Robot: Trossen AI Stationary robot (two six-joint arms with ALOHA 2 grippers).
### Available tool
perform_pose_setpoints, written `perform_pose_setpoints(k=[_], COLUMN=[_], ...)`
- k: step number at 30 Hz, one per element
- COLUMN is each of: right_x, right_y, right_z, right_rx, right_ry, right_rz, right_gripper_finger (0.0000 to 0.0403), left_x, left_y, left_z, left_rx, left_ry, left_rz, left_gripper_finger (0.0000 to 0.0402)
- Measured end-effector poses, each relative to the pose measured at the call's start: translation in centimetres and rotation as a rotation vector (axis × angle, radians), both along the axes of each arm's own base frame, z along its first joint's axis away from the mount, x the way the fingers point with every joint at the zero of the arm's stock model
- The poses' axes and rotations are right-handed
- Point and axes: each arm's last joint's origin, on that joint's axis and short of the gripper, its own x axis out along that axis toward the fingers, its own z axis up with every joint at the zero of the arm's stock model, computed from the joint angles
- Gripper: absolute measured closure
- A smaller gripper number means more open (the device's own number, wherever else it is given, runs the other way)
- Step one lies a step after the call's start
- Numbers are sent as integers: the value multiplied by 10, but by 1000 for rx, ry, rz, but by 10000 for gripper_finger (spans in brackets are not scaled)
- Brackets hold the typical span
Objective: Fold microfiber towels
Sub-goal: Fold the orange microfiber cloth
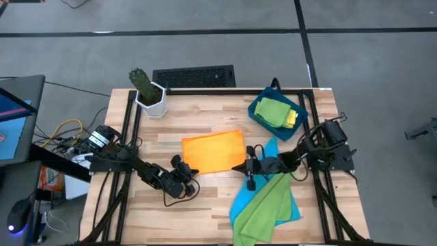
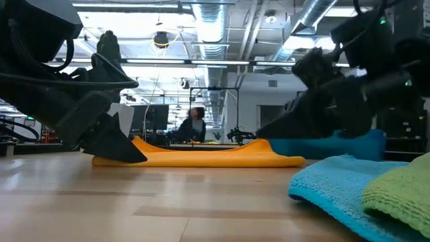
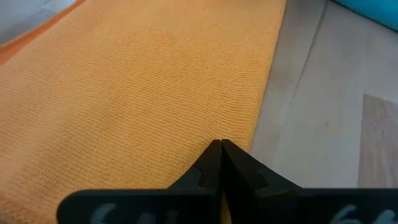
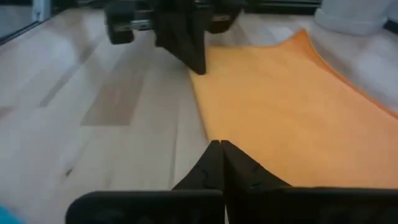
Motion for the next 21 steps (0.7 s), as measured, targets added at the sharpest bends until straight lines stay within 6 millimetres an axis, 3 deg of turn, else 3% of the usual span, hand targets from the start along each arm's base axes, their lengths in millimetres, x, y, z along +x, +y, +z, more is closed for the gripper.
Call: perform_pose_setpoints(k=[4, 10, 14, 18, 21], right_x=[-4, -8, -10, -11, -10], right_y=[0, 2, 5, 7, 6], right_z=[-24, -40, -45, -45, -44], right_rx=[8, 87, 94, 88, 91], right_ry=[66, 29, 10, 12, 9], right_rz=[-35, -90, -99, -88, -89], right_gripper_finger=[389, 391, 384, 396, 396], left_x=[0, 0, 8, -1, -13], left_y=[0, 0, -5, -1, -2], left_z=[0, 9, 54, 93, 101], left_rx=[6, 7, -23, 12, 36], left_ry=[-1, -10, -129, -152, -156], left_rz=[3, -13, -67, -91, -29], left_gripper_finger=[401, 402, 401, 401, 401])
